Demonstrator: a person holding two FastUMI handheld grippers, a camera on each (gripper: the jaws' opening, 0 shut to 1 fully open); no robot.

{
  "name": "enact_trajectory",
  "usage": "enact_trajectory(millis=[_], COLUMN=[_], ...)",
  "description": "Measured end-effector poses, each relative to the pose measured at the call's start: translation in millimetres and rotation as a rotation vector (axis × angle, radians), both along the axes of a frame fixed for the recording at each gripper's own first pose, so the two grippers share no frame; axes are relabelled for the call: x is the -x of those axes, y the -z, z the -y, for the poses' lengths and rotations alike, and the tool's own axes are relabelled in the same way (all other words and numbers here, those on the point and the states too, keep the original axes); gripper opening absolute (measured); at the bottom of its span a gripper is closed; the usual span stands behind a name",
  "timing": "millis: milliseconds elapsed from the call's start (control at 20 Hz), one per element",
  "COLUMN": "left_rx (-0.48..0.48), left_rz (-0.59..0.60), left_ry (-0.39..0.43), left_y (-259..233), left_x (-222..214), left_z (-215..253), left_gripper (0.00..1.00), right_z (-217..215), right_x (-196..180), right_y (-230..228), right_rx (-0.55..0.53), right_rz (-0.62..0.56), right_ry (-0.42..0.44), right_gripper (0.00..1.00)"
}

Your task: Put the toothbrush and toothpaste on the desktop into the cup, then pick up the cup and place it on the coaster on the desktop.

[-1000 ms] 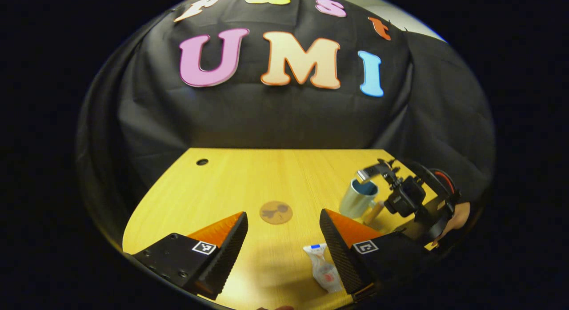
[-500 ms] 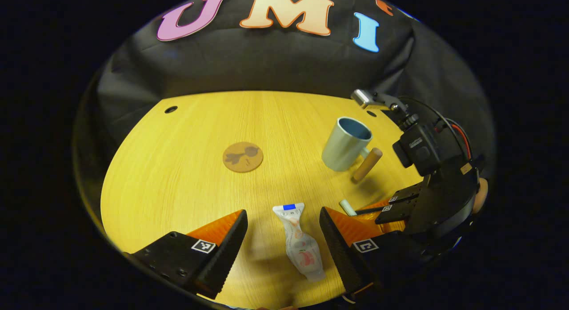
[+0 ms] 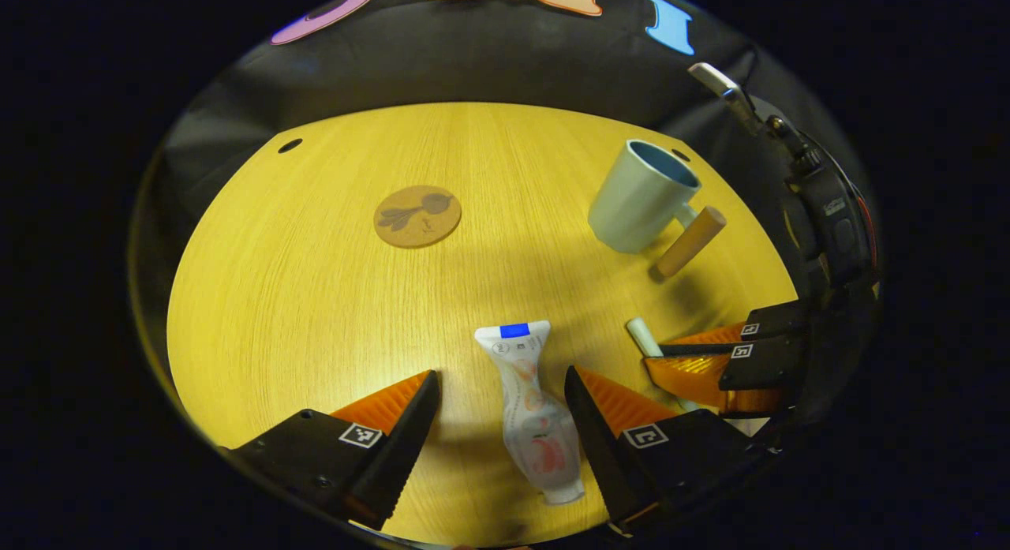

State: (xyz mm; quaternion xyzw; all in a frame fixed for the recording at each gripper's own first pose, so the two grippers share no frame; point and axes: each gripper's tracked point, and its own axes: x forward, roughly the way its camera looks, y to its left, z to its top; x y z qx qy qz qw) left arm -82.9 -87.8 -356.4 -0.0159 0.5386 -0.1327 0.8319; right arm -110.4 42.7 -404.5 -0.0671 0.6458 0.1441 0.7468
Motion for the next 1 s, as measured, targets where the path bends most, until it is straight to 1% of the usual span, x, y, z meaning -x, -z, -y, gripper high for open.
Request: enact_trajectory(millis=[100,150,200,250,300,350,400,450,500,600,650,700,750,800,900,950,1000], left_rx=[-0.006,-0.021,-0.040,-0.059,-0.101,-0.125,-0.124,-0.124,-0.116,-0.102,-0.086,-0.066,-0.046,-0.029,0.001,0.016,0.028], left_rz=[0.000,-0.003,-0.010,-0.019,-0.020,-0.035,-0.019,-0.038,-0.022,-0.015,-0.013,-0.001,0.005,0.008,0.008,0.011,0.011], left_ry=[-0.007,-0.006,-0.003,0.011,0.033,0.059,0.076,0.084,0.085,0.061,0.043,0.030,0.021,0.009,-0.018,-0.036,-0.049], left_y=[2.5,4.6,5.6,6.4,9.4,11.1,9.7,10.0,8.6,8.4,10.5,8.7,8.9,7.8,6.9,6.3,5.9], left_x=[-1.6,-1.8,-0.3,-0.2,0.1,1.9,-2.9,0.0,-2.4,-4.6,-6.9,-6.1,-8.2,-6.9,-7.8,-9.1,-9.6], left_z=[-1.3,-3.5,-7.7,-8.6,-13.1,-14.0,-8.8,-7.6,-6.0,-8.8,-10.4,-9.8,-9.2,-10.4,-10.4,-10.7,-10.5], left_gripper=[0.93,0.90,0.89,0.86,0.83,0.77,0.71,0.63,0.57,0.40,0.29,0.20,0.14,0.12,0.07,0.03,0.02], right_z=[0.7,1.8,2.5,0.7,0.9,0.9,0.9,0.5,0.5,0.4,0.6,0.7,0.3,0.4,0.3,0.1,-0.6], right_x=[-0.1,0.2,-0.2,0.2,0.2,0.3,-0.1,0.0,-0.2,0.0,0.1,-0.3,0.3,-1.0,-1.4,-1.6,-1.7], right_y=[1.5,2.8,3.9,1.0,0.8,0.5,0.0,0.4,0.4,0.7,0.8,-0.3,0.4,0.4,-0.5,-0.9,-1.1], right_rx=[-0.008,-0.012,-0.015,-0.018,-0.021,-0.023,-0.024,-0.026,-0.027,-0.028,-0.028,-0.027,-0.025,-0.023,-0.020,-0.024,-0.031], right_rz=[-0.001,0.000,0.001,0.002,0.003,0.003,0.003,0.002,0.000,-0.001,0.000,0.003,0.005,0.010,0.022,0.026,0.030], right_ry=[0.004,0.004,0.003,0.003,0.004,0.004,0.004,0.003,0.004,0.003,-0.001,-0.006,-0.009,-0.012,-0.016,-0.020,-0.013], right_gripper=[0.08,0.05,0.08,0.08,0.08,0.08,0.08,0.08,0.08,0.08,0.08,0.08,0.05,0.08,0.08,0.08,0.05])
